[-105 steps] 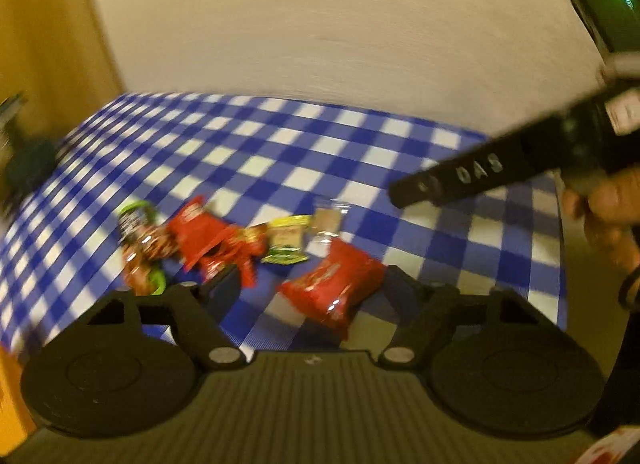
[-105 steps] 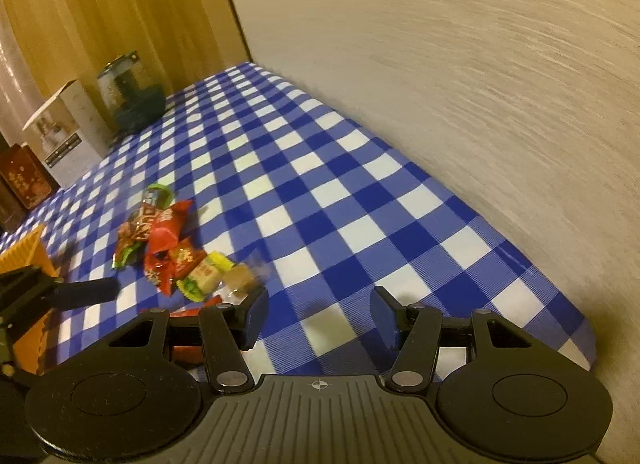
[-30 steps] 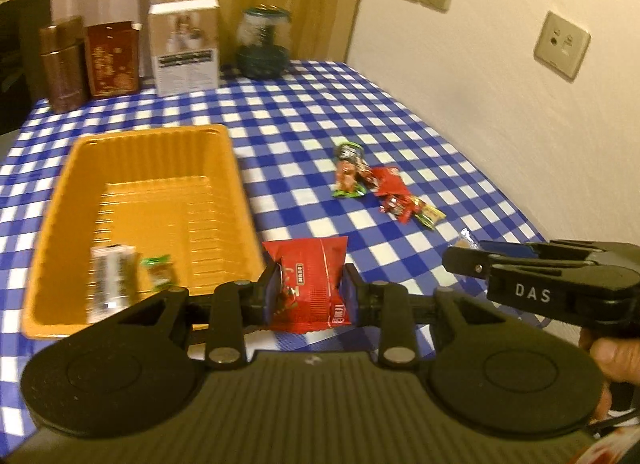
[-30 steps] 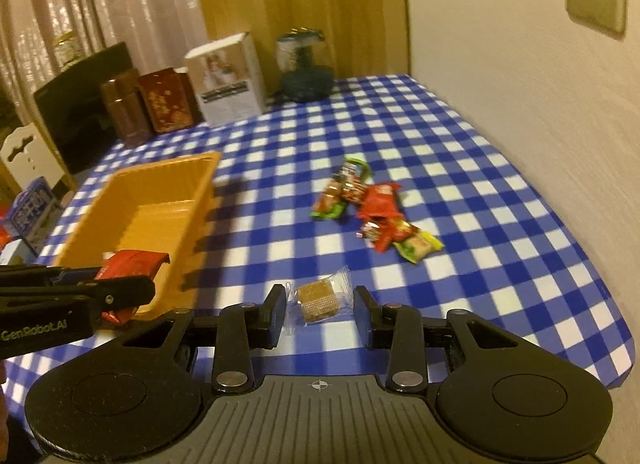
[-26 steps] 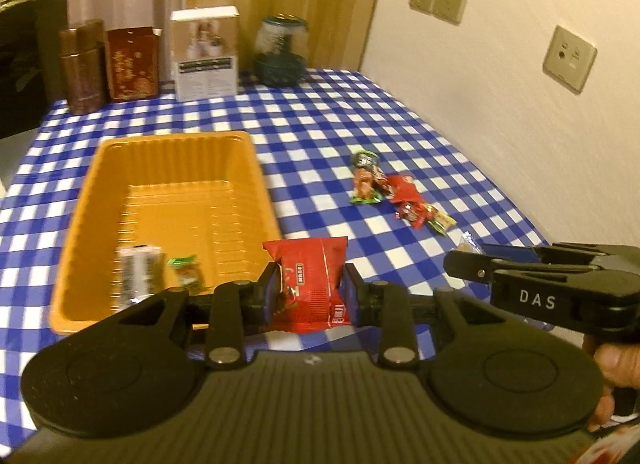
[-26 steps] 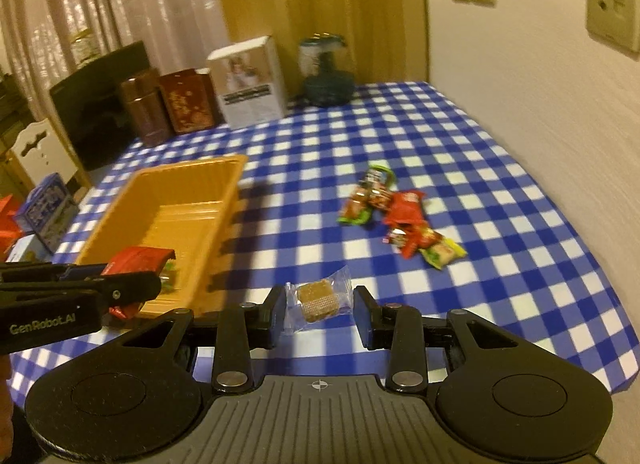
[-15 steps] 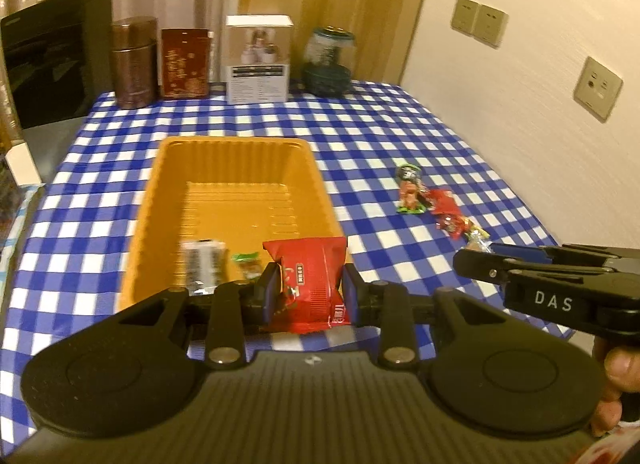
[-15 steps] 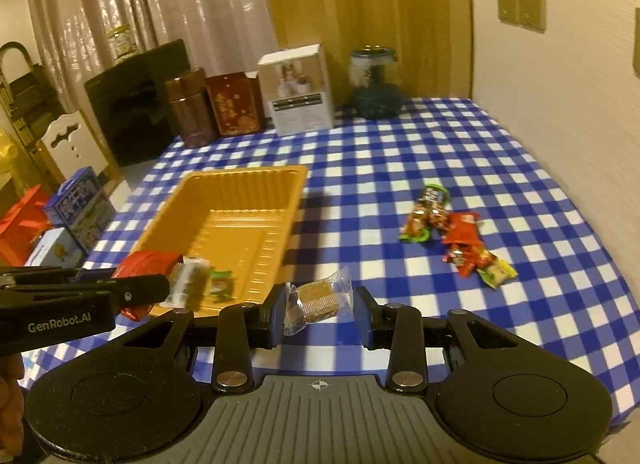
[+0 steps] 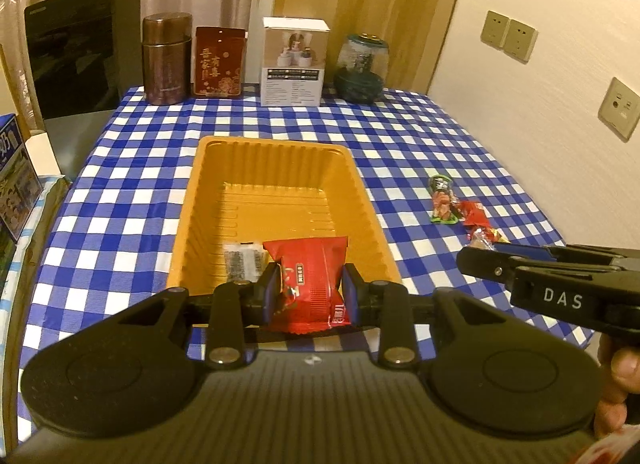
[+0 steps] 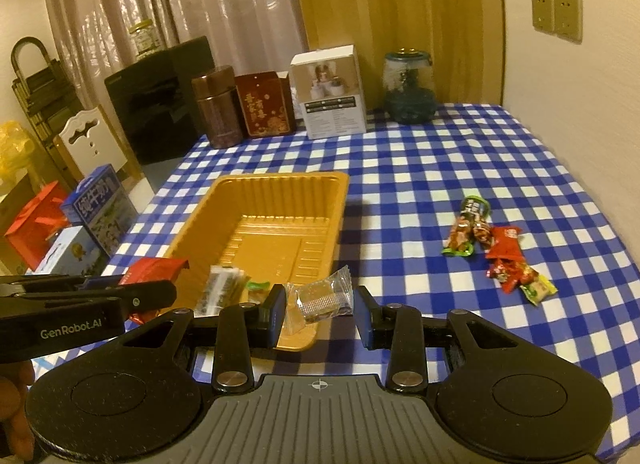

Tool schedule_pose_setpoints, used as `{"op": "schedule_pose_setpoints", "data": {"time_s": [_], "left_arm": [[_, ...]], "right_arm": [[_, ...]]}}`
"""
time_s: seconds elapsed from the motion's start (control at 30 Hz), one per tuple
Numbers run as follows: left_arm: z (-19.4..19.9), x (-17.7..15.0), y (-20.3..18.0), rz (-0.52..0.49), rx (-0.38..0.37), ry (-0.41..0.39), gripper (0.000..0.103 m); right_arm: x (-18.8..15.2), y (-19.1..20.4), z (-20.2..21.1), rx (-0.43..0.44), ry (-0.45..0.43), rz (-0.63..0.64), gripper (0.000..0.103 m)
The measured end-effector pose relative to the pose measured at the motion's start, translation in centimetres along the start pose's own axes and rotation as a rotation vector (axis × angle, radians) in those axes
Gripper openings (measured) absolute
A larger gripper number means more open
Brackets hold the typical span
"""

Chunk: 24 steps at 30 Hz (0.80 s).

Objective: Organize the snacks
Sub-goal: 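Carry both snacks into the orange tray and open both tools to release them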

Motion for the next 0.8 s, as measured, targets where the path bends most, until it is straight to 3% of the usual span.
{"op": "schedule_pose_setpoints", "data": {"time_s": [0.7,0.73,0.8], "left_arm": [[-5.5,2.0,3.7,0.018,0.024,0.014,0.03],[-5.7,2.2,3.8,0.023,0.021,0.01,0.032],[-6.1,2.3,4.0,0.034,0.033,0.011,0.055]], "right_arm": [[1.0,0.9,-6.3,0.044,0.051,-0.039,0.037],[1.0,0.8,-6.5,0.044,0.052,-0.041,0.037],[1.0,0.6,-6.9,0.044,0.056,-0.045,0.037]]}}
Point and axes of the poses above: each gripper's, at about its wrist camera, not at the fingertips, and z roughly against the way its jaws point, y to its left, x to its top, the point moved 6 cm from there along -z, roughly the way its jaws point, and after that the axes turned 4 degrees about y, right-handed, at the moved point
